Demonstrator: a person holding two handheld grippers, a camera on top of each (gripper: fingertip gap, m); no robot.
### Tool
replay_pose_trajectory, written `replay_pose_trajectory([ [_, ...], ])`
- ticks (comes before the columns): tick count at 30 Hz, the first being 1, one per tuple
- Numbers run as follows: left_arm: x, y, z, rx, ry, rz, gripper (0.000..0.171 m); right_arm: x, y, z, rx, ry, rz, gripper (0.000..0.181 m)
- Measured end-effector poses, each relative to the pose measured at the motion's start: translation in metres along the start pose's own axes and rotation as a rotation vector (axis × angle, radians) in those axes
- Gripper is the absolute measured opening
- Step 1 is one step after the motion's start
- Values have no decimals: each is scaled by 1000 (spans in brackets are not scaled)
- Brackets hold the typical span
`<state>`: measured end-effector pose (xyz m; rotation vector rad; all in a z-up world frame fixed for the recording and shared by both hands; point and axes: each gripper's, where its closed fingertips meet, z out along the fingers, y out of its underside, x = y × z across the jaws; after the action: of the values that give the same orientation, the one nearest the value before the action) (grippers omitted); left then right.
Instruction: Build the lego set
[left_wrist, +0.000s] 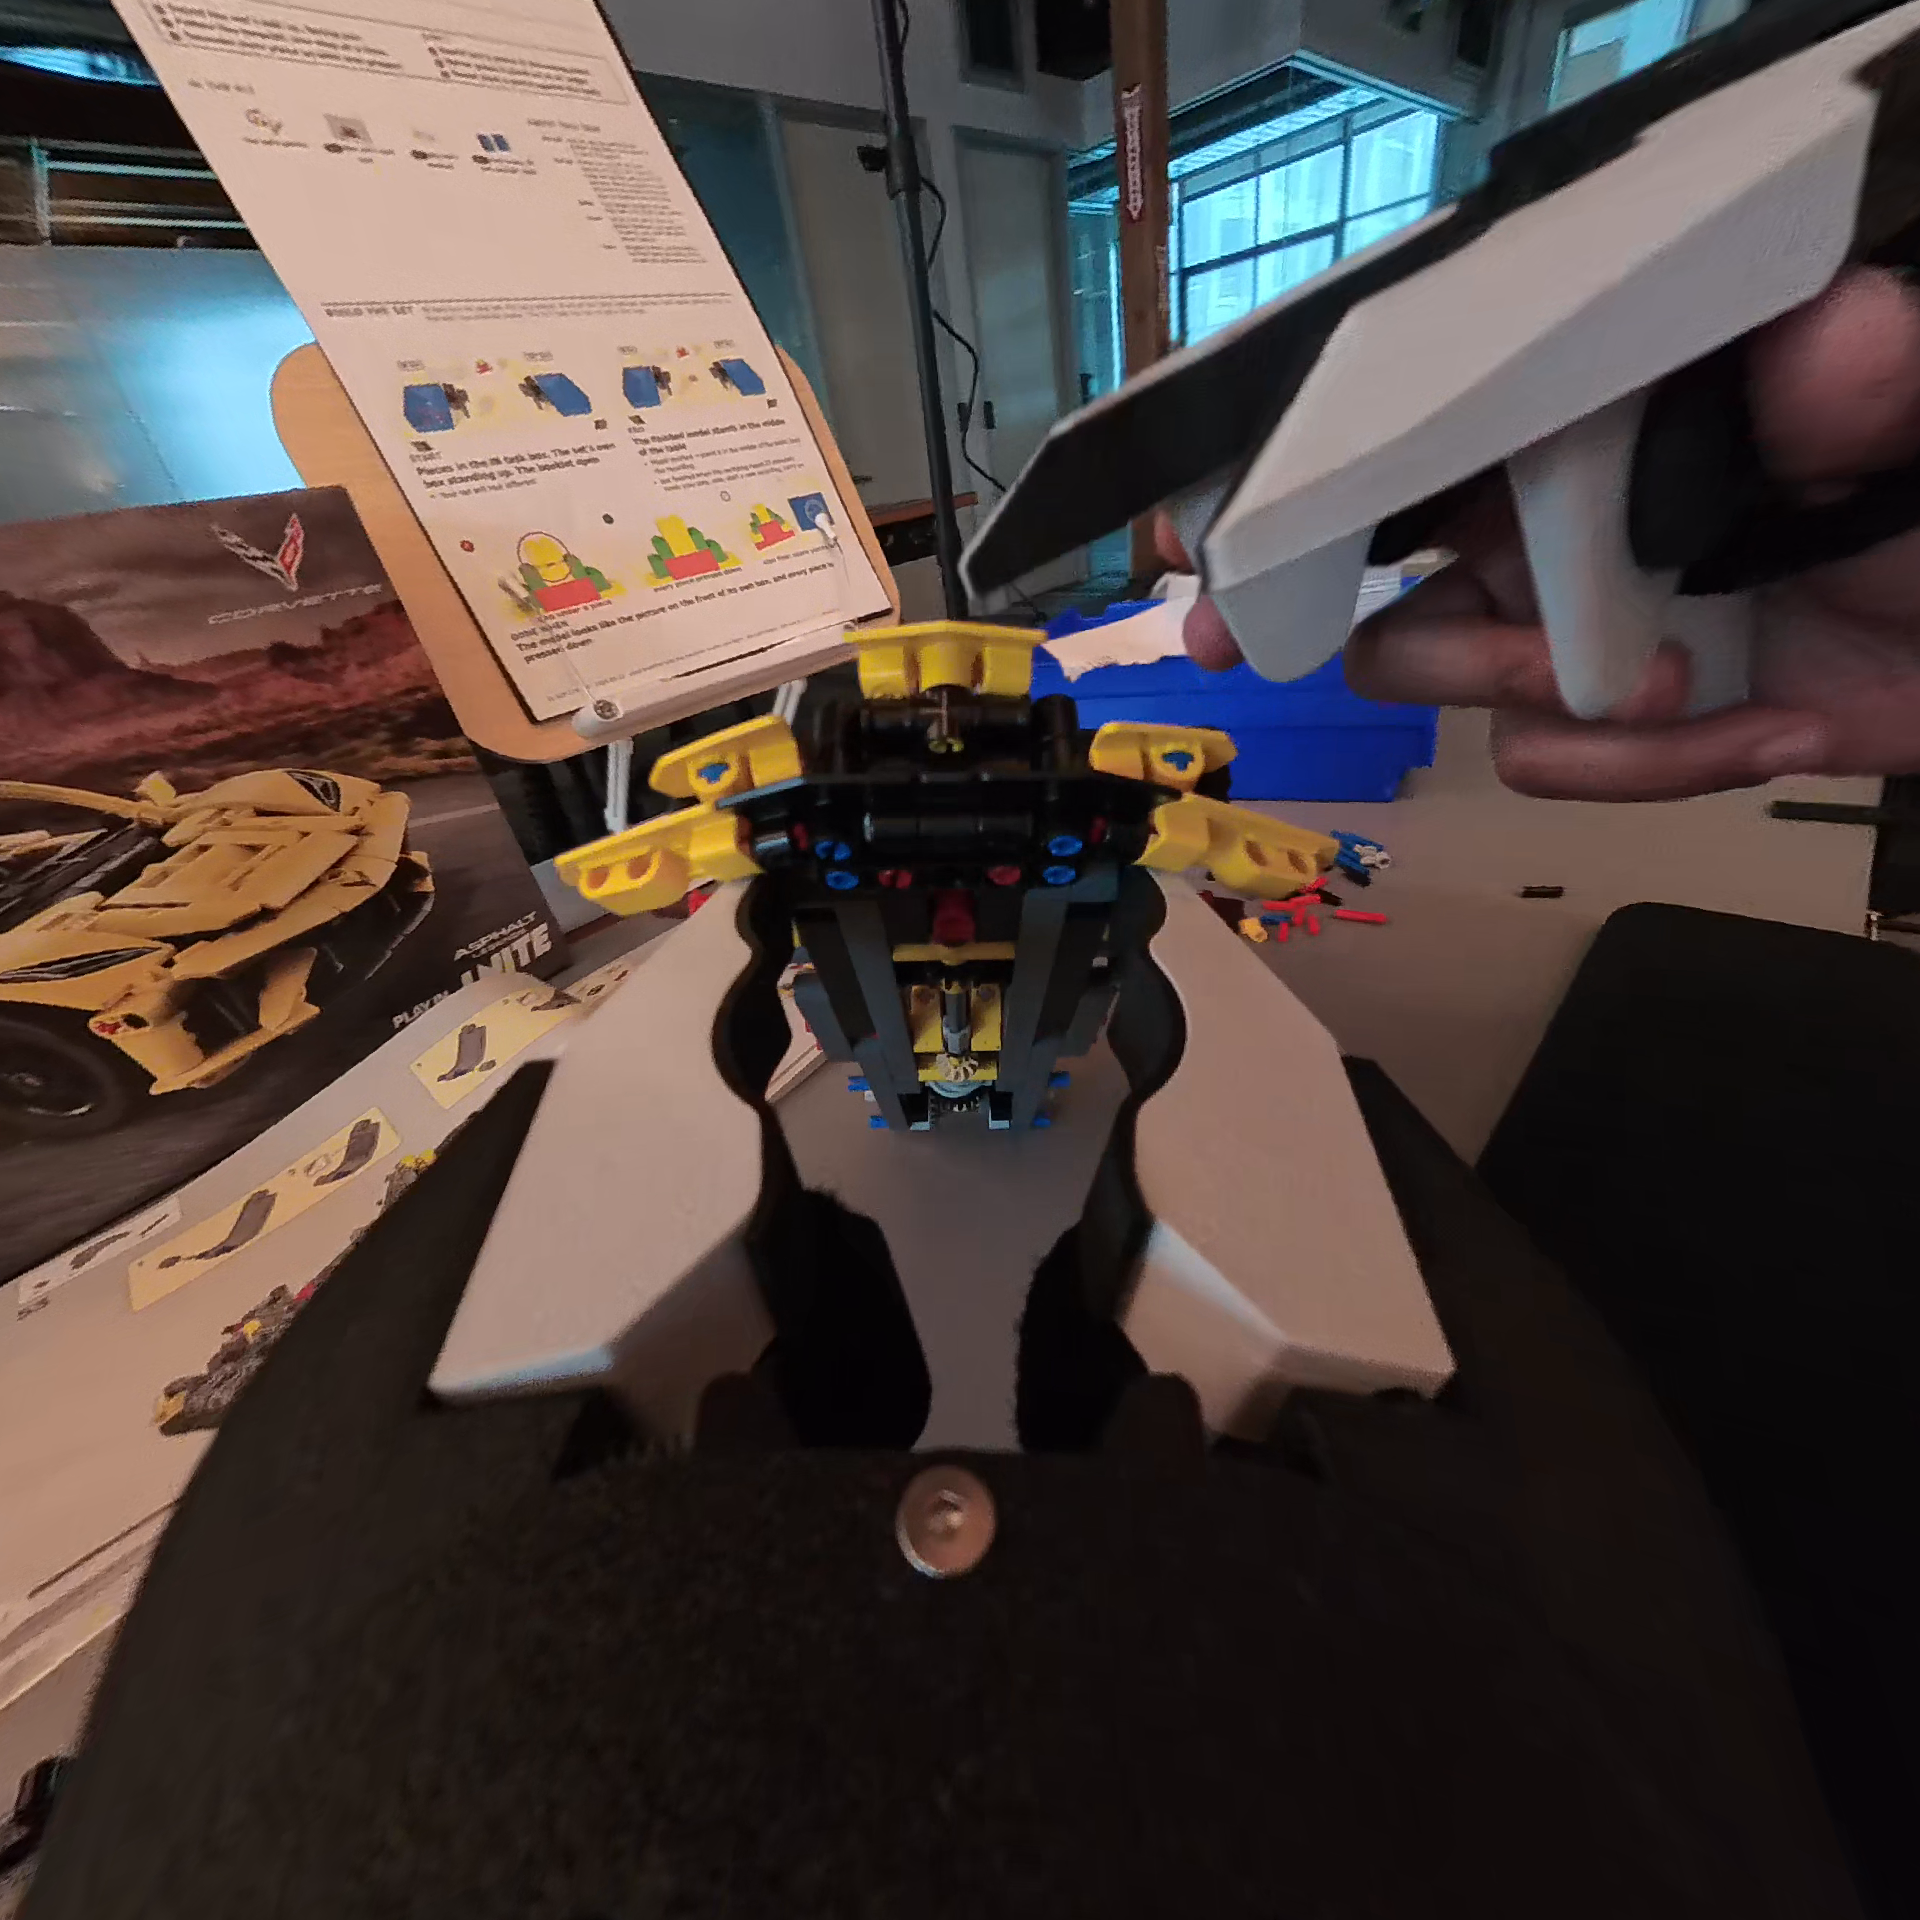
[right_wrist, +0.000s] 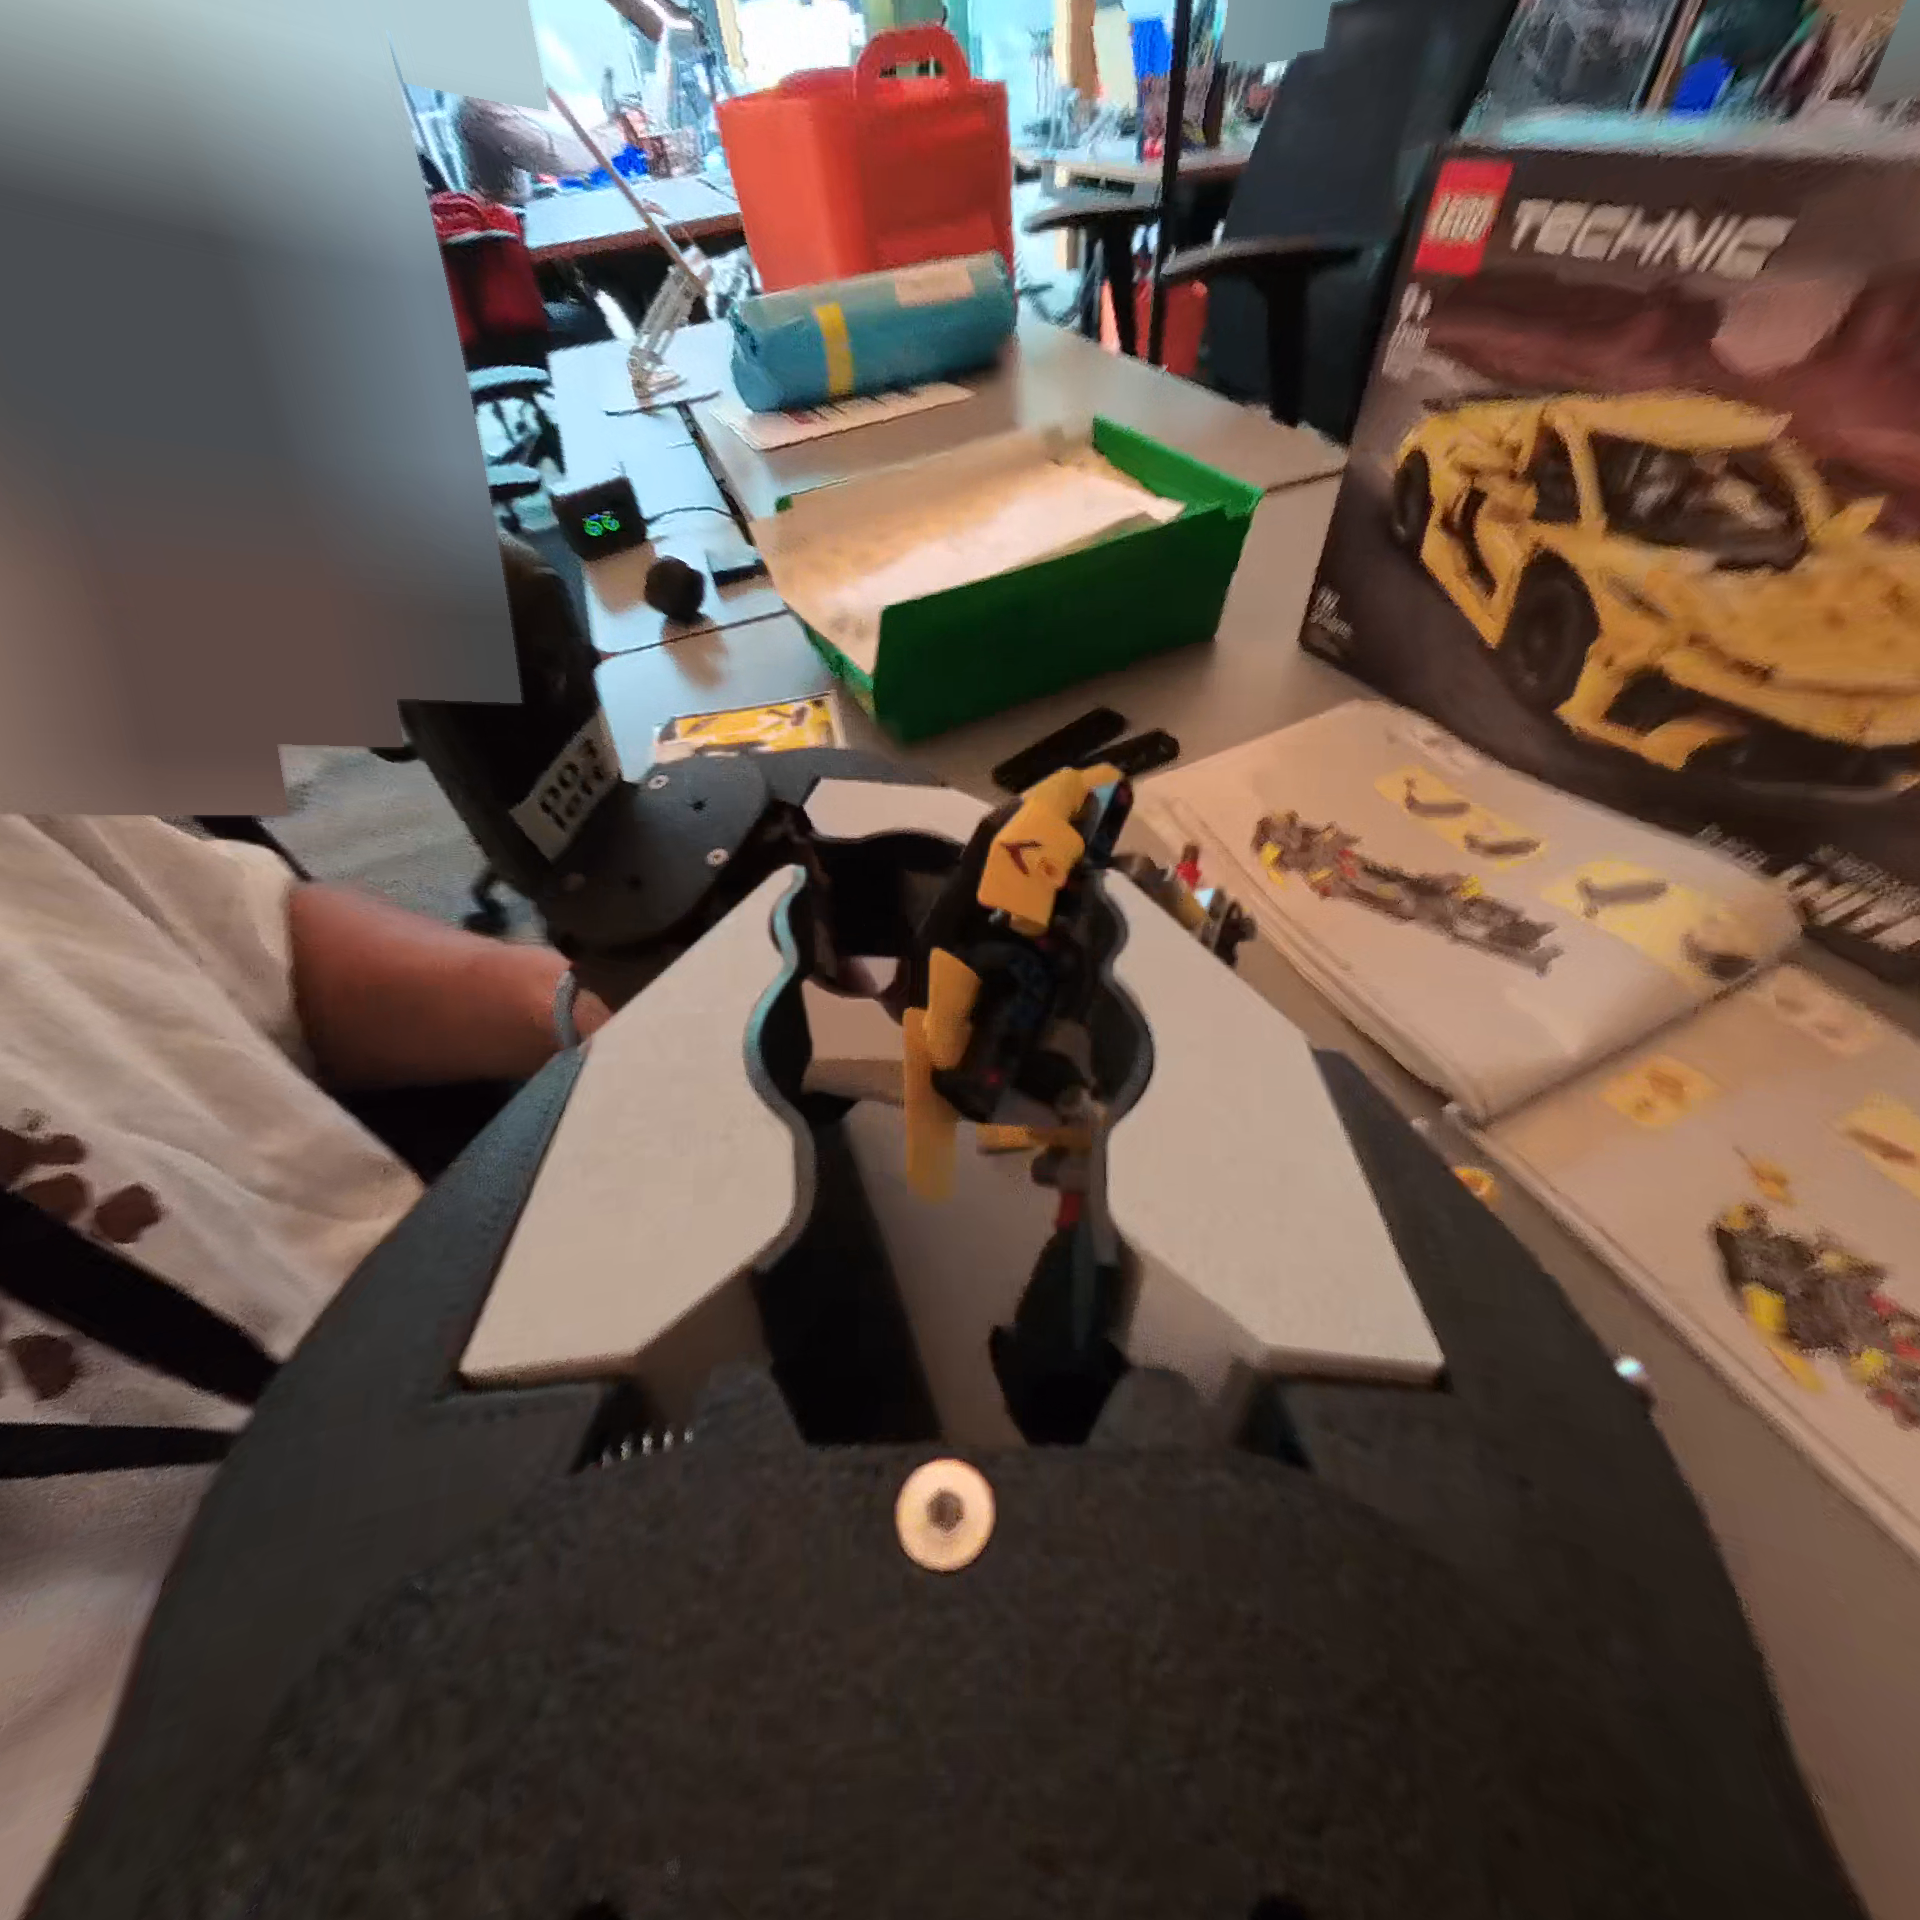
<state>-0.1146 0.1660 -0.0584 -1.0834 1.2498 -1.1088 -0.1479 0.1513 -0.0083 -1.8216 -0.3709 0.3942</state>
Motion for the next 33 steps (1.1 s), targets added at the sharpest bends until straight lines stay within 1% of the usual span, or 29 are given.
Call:
replay_pose_trajectory([
  [2, 1, -1, 1, -17, -31, -11, 58, 4, -2, -1, 9, 94, -105, 43],
  [4, 4, -7, 6, -44, -55, -4, 58, 10, 1, -3, -17, 170, -165, 44],
  [8, 13, -20, 24, -127, -113, 47, 58, 16, 2, -18, -36, 216, -182, 54],
  [13, 30, -27, 41, -189, -134, 157, 58, 35, 5, -40, -84, 337, -258, 49],
  [16, 37, -28, 45, -208, -136, 202, 58, 42, 10, -46, -145, 400, -334, 47],
  [21, 43, -28, 46, -226, -153, 264, 58, 50, 17, -50, -252, 532, -529, 42],
  [27, 42, -25, 47, -238, -170, 283, 58, 52, 20, -51, -305, 557, -533, 37],
  [32, 40, -23, 46, -222, -155, 276, 58, 52, 20, -48, -287, 575, -514, 37],
  [33, 40, -22, 44, -214, -145, 270, 58, 49, 20, -47, -276, 559, -492, 37],
])
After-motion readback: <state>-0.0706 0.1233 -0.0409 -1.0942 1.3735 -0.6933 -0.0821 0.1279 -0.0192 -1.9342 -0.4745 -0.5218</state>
